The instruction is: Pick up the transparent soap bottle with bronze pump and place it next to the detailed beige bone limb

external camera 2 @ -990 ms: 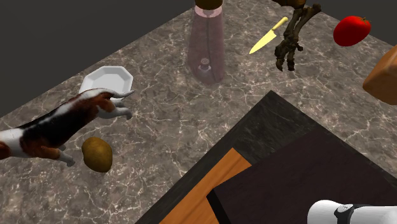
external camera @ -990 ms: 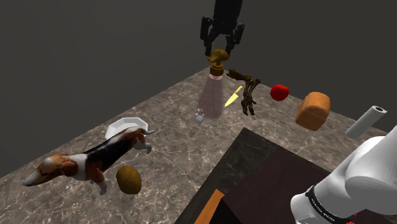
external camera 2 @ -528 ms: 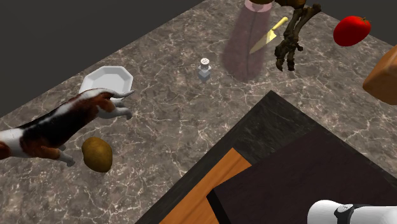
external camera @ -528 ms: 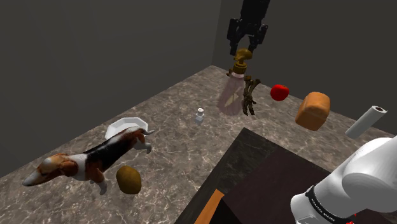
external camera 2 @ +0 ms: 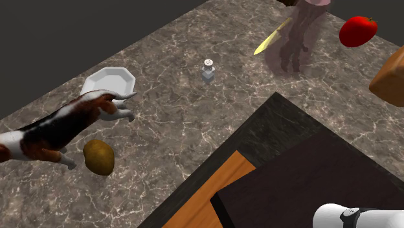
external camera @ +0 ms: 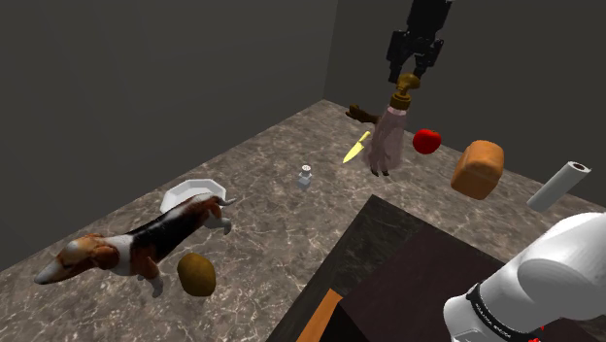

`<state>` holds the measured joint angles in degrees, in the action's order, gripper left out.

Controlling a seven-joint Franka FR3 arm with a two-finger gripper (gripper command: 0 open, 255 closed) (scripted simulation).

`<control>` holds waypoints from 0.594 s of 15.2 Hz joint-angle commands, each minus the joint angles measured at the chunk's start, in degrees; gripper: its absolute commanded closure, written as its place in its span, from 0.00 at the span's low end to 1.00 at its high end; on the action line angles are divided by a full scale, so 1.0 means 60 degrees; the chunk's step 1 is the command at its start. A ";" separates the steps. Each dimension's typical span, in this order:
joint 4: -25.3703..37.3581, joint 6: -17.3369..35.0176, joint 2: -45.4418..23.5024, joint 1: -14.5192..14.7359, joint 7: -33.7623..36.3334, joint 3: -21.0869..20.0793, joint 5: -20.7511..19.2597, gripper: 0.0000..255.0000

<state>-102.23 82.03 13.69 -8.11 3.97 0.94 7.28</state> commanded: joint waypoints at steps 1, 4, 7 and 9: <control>-0.0152 -0.0083 0.0179 -0.0204 -0.0529 0.0319 -0.0142 1.00; -0.0177 -0.0192 0.0235 -0.0478 -0.1234 0.0762 -0.0348 1.00; -0.0105 -0.0294 0.0201 -0.0750 -0.1948 0.1211 -0.0554 1.00; -0.0004 -0.0358 0.0126 -0.0931 -0.2431 0.1514 -0.0685 1.00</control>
<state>-101.84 79.74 14.26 -13.15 -9.08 9.14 3.60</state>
